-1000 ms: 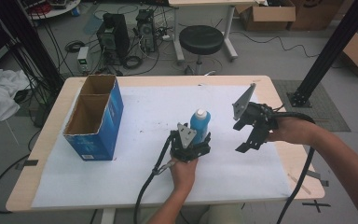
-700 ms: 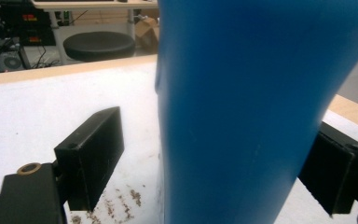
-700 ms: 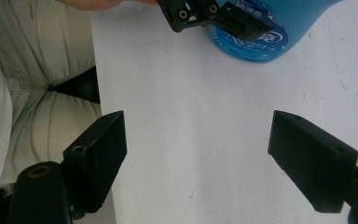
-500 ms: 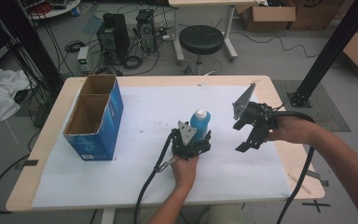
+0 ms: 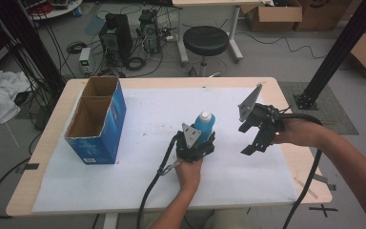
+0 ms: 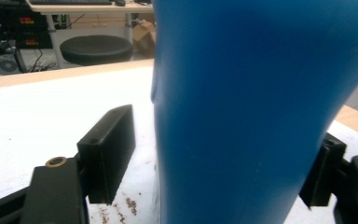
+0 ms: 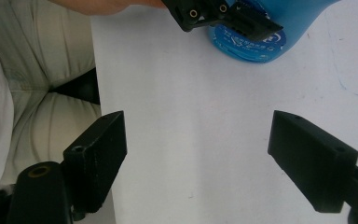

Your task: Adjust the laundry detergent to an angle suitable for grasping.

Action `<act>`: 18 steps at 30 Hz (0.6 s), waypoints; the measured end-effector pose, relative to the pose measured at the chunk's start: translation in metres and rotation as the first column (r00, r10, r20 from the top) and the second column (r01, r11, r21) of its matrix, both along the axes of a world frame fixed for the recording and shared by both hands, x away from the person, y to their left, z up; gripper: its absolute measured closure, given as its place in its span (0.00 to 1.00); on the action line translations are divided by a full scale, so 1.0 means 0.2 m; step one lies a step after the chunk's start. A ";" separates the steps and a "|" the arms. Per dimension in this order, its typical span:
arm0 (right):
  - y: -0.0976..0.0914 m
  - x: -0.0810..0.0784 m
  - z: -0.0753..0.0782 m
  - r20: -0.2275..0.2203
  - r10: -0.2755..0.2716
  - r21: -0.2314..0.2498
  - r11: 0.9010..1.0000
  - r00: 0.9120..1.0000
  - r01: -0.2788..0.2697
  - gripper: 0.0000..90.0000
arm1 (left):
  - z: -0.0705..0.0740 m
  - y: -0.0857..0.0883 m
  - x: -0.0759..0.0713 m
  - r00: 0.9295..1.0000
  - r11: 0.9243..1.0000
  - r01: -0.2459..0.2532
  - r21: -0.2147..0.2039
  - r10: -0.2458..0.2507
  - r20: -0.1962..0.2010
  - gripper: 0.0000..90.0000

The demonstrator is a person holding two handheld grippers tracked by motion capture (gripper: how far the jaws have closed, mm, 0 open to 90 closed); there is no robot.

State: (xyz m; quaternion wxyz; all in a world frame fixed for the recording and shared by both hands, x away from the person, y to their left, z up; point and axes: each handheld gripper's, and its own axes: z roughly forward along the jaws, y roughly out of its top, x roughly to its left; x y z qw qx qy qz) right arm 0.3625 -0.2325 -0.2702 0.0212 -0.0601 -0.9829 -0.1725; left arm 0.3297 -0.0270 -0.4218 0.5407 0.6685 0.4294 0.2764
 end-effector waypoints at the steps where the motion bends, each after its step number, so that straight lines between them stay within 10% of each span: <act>1: 0.00 0.00 0.00 0.000 0.000 0.000 1.000 1.000 0.000 0.21 | 0.00 0.00 0.00 1.000 1.000 0.001 0.000 -0.001 -0.001 0.30; 18: 0.00 0.00 0.00 -0.001 0.000 0.000 1.000 1.000 0.000 0.21 | 0.00 0.00 0.00 1.000 1.000 0.001 -0.003 -0.001 0.001 0.35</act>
